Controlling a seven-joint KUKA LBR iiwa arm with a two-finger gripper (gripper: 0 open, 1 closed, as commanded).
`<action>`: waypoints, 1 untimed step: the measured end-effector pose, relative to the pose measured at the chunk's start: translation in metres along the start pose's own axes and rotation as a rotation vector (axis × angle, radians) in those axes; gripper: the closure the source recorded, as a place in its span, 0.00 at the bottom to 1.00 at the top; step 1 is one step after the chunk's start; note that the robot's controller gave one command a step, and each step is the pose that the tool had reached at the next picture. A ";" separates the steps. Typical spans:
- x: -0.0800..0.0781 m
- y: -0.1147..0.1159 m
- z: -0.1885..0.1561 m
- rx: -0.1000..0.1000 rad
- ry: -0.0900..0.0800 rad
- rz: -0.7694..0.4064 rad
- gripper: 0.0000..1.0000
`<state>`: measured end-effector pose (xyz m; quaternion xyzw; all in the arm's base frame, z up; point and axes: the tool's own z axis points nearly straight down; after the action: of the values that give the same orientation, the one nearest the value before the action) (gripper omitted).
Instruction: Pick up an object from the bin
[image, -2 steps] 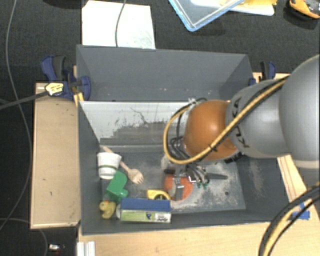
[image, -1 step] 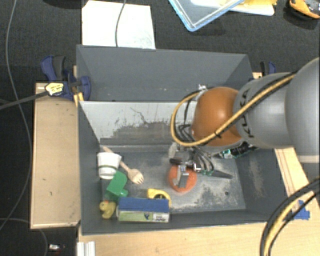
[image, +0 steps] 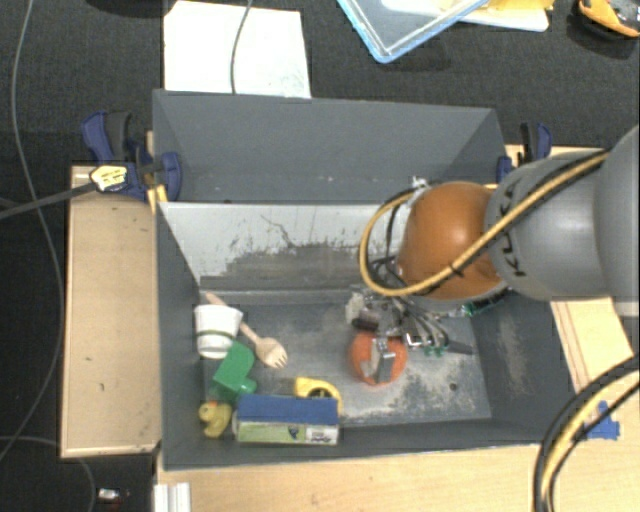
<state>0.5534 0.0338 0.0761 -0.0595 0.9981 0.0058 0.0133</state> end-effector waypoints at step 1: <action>-0.007 -0.031 0.003 -0.001 -0.008 0.151 0.00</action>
Offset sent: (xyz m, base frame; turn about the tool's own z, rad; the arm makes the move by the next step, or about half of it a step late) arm -0.0068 -0.0540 -0.0061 0.0367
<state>0.5638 0.0037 0.0734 0.0159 0.9997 0.0077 0.0165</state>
